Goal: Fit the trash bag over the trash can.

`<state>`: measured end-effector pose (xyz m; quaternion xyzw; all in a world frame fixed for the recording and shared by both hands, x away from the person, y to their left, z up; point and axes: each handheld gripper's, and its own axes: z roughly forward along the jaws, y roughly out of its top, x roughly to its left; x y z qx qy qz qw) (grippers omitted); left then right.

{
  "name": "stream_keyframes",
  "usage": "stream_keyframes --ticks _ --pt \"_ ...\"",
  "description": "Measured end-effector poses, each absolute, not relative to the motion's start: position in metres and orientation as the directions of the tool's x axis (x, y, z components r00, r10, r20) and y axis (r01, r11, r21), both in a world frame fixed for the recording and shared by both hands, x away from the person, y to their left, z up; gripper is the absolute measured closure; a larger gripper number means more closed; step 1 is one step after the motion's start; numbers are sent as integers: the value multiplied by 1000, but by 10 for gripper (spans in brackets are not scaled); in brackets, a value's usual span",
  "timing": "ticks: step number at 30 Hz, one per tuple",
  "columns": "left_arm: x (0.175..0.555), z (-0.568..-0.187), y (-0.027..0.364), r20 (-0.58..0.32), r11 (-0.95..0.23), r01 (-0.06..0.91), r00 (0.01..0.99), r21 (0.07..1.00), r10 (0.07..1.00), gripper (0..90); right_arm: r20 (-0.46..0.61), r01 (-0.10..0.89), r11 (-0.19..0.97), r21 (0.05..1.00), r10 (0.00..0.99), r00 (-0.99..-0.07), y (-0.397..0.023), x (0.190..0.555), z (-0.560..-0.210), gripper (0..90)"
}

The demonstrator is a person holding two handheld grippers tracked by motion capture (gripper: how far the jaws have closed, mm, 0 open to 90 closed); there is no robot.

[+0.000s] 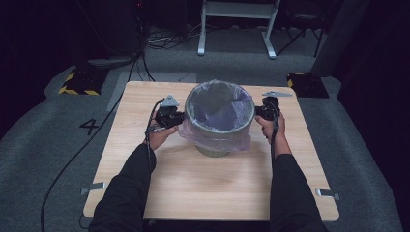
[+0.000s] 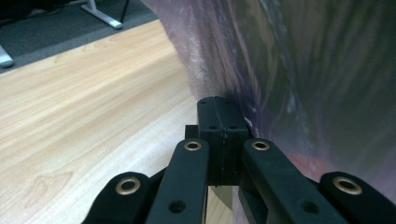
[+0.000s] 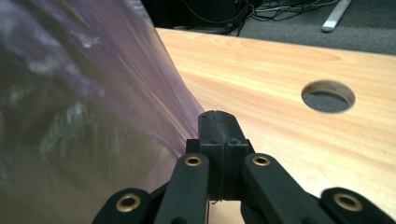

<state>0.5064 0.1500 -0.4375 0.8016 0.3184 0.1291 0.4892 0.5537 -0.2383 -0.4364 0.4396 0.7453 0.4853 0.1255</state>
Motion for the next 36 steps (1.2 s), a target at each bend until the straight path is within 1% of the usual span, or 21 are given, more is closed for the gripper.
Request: stream_keyframes --ticks 4,7,8,10,11,12,14,16,18,20,21,24,26,28,32,36 --pt "503 -440 152 -102 -325 382 769 865 631 899 234 533 142 834 784 -575 -245 549 -440 900" --pt "498 -439 152 -73 -348 366 772 863 632 897 203 527 166 834 795 -572 -247 546 -442 890" --pt "495 -439 153 -62 -349 366 762 863 645 820 196 523 166 836 800 -567 -248 545 -442 843" --pt "490 -437 156 -63 -347 353 774 869 629 786 166 504 180 845 807 -567 -249 542 -439 803" --pt "487 -435 157 -43 -358 342 772 869 634 743 149 492 186 850 813 -564 -250 541 -436 772" --pt "484 -433 159 -31 -369 339 771 865 636 664 127 484 195 853 822 -555 -250 539 -433 726" --pt "477 -429 163 -26 -379 322 790 867 612 587 107 467 200 861 827 -552 -253 536 -427 645" --pt "471 -427 167 8 -400 313 779 862 627 507 91 452 205 868 829 -551 -256 533 -421 575" --pt "466 -428 171 8 -409 310 788 858 615 470 83 445 213 870 826 -558 -259 530 -414 512" --pt "462 -428 174 2 -412 313 794 856 608 423 68 430 219 876 826 -559 -263 526 -408 478" --pt "460 -428 175 6 -414 312 792 855 610 417 71 422 212 881 824 -563 -265 524 -405 457" --pt "453 -429 179 6 -419 306 802 855 597 352 77 400 205 893 807 -586 -268 517 -395 415" --pt "447 -430 182 21 -425 293 803 856 596 326 75 383 204 901 796 -601 -270 511 -389 403" --pt "442 -431 185 -12 -408 298 819 863 574 297 69 363 210 908 779 -623 -270 504 -384 385" --pt "426 -431 178 5 -441 267 851 857 525 239 34 321 238 917 754 -656 -271 490 -373 359" --pt "411 -433 173 14 -465 232 884 854 468 226 16 283 241 929 735 -678 -269 476 -358 322"
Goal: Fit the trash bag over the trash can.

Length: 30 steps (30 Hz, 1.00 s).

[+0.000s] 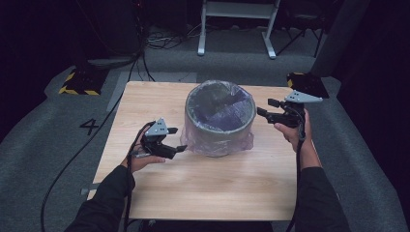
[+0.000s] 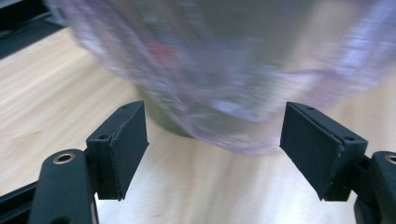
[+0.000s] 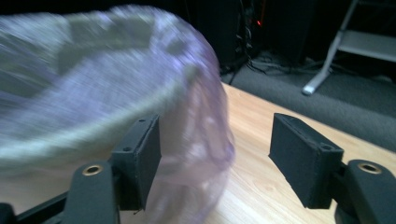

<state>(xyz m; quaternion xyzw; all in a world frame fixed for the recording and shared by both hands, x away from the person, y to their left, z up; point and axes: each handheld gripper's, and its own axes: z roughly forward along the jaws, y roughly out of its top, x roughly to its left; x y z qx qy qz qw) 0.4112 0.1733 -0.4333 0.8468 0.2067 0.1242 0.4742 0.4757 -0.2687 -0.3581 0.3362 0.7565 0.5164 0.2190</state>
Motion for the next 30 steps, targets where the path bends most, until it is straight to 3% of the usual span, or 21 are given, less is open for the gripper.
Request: stream_keyframes --ticks 5,8,11,17,21,26,30 --pt "406 -441 161 28 -493 224 891 840 453 261 -7 232 240 943 708 -706 -258 463 -334 312" --pt "408 -443 156 76 -512 216 868 832 490 480 -16 201 243 949 673 -739 -248 458 -323 310" --pt "413 -447 156 61 -497 221 870 839 490 647 -24 182 249 951 649 -761 -236 456 -314 295" --pt "422 -456 155 42 -500 235 875 834 482 890 -50 188 317 930 613 -788 -207 460 -307 238" --pt "426 -462 154 38 -519 251 875 817 483 898 -37 201 361 911 557 -830 -190 465 -308 179" --pt "424 -468 155 55 -550 262 868 793 493 894 -105 213 457 863 575 -811 -170 469 -317 200" --pt "418 -473 157 83 -552 253 855 795 512 734 -122 237 526 816 559 -820 -161 473 -325 210"
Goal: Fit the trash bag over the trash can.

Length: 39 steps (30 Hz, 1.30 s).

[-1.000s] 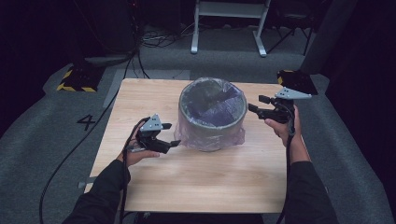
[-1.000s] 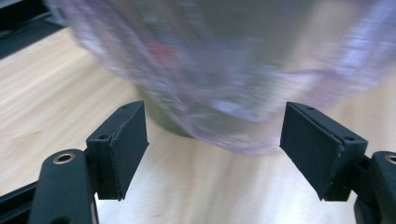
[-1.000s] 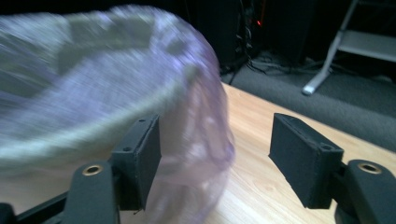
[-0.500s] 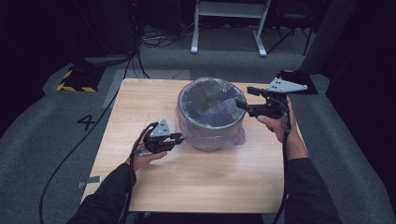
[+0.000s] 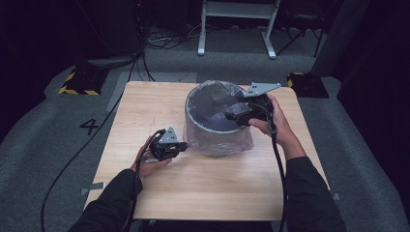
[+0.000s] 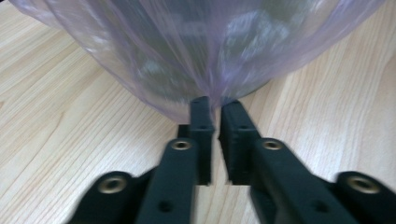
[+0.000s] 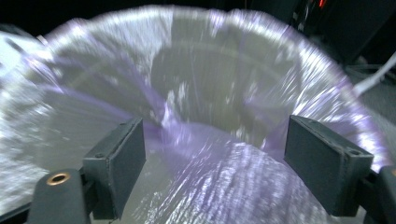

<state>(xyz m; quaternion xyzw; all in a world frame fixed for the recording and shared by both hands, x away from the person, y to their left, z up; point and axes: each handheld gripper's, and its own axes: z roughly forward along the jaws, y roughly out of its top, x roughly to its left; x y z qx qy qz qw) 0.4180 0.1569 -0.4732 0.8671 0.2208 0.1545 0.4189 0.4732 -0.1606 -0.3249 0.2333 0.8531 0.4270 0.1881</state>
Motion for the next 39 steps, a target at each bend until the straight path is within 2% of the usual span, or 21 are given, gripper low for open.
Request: stream_keyframes --ticks 2,3,5,8,11,19,25,27,33,39 --pt "413 -473 159 79 -535 246 855 808 512 675 -63 263 512 818 535 -843 -159 477 -327 213" --pt "410 -472 161 76 -526 248 852 814 519 605 -42 272 507 818 524 -850 -159 479 -328 211" --pt "406 -470 166 32 -497 273 853 823 521 399 -37 283 509 813 529 -848 -160 481 -329 201" --pt "399 -470 174 -10 -461 303 843 834 538 242 -15 310 510 802 536 -844 -161 485 -330 185" --pt "395 -472 180 -67 -457 349 847 818 528 153 -16 324 524 788 542 -840 -161 486 -329 183" --pt "370 -485 187 20 -523 319 840 790 542 165 16 368 548 751 542 -840 -159 487 -332 154" --pt "358 -492 189 16 -546 332 845 769 535 165 -41 355 581 732 559 -828 -154 486 -328 158" --pt "355 -493 190 13 -554 329 852 765 524 169 -41 358 562 746 575 -817 -155 486 -324 189" --pt "349 -498 192 3 -573 337 860 747 510 167 -53 350 529 773 603 -796 -154 490 -312 183" --pt "347 -503 192 -1 -593 344 865 728 501 166 -82 354 553 754 614 -785 -146 497 -318 184"
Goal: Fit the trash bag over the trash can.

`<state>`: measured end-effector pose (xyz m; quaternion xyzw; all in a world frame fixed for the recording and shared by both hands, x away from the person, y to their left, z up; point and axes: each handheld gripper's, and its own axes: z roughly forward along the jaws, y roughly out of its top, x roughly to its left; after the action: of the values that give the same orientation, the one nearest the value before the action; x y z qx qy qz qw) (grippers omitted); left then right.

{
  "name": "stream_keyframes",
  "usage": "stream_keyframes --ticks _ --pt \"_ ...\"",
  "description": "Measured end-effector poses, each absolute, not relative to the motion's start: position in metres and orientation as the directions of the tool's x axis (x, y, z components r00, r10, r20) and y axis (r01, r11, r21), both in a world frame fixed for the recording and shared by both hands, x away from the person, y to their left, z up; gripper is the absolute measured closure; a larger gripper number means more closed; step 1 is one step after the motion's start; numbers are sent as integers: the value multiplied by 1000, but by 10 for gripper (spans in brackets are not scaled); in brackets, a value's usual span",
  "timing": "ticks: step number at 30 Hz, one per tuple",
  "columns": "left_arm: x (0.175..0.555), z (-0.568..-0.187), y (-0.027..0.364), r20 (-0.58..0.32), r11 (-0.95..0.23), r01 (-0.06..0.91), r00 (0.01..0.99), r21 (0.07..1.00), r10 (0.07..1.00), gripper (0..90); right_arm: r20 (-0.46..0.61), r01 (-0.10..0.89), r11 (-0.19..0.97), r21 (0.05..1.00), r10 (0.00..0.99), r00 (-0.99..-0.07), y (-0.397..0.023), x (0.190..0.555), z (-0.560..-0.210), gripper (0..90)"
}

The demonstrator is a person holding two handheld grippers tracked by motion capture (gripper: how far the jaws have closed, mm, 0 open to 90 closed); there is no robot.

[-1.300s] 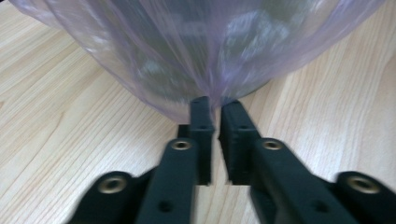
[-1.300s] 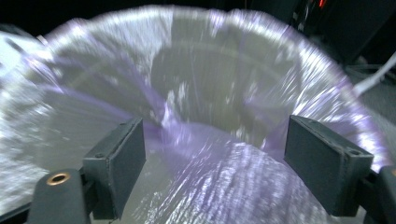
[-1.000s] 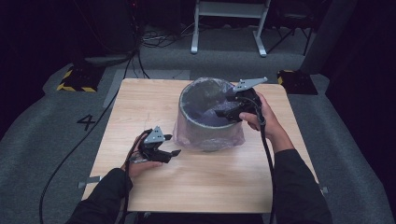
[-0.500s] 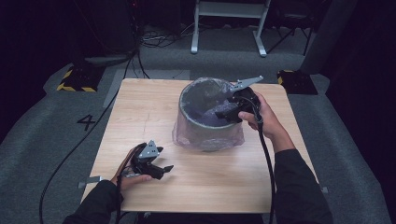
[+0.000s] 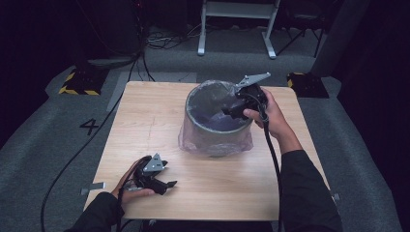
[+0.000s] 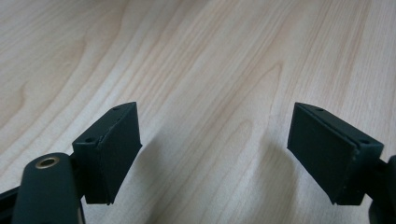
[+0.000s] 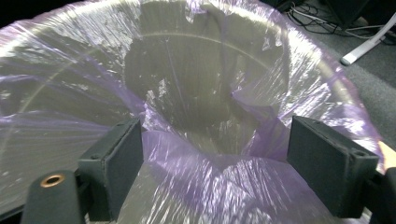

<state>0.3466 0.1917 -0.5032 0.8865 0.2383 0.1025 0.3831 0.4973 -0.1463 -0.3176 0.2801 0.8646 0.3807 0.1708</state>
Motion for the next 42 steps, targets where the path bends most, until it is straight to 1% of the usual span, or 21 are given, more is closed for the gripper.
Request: stream_keyframes --ticks 3,5,10,15,21,25,28,31,37,38,42 --pt "346 -504 192 3 -604 343 868 719 496 163 -90 359 570 739 611 -786 -142 500 -321 187" --pt "346 -504 192 -1 -604 347 868 718 497 163 -95 361 585 726 606 -790 -139 502 -324 212" --pt "347 -504 191 -7 -607 352 869 712 495 156 -130 375 642 669 598 -791 -133 506 -329 242" --pt "348 -504 191 -13 -604 356 868 713 496 153 -131 374 656 655 586 -800 -132 506 -329 245" --pt "348 -504 191 -13 -604 355 868 713 496 150 -189 352 732 584 544 -817 -124 506 -334 249" --pt "348 -504 191 -12 -606 355 869 712 495 150 -204 361 741 566 550 -810 -122 505 -334 253" --pt "348 -504 191 -11 -606 354 869 712 494 150 -202 365 727 581 563 -801 -122 504 -334 250" --pt "348 -504 191 -12 -606 355 869 712 495 150 -188 366 693 621 585 -789 -125 501 -329 219" --pt "349 -504 191 -13 -605 354 869 713 494 148 -127 350 565 747 639 -759 -139 488 -313 217" --pt "349 -504 191 -13 -605 354 869 713 494 148 -110 351 548 759 639 -761 -141 485 -312 211" --pt "349 -504 191 -12 -606 354 869 713 494 148 -111 338 510 791 663 -741 -154 474 -306 205"
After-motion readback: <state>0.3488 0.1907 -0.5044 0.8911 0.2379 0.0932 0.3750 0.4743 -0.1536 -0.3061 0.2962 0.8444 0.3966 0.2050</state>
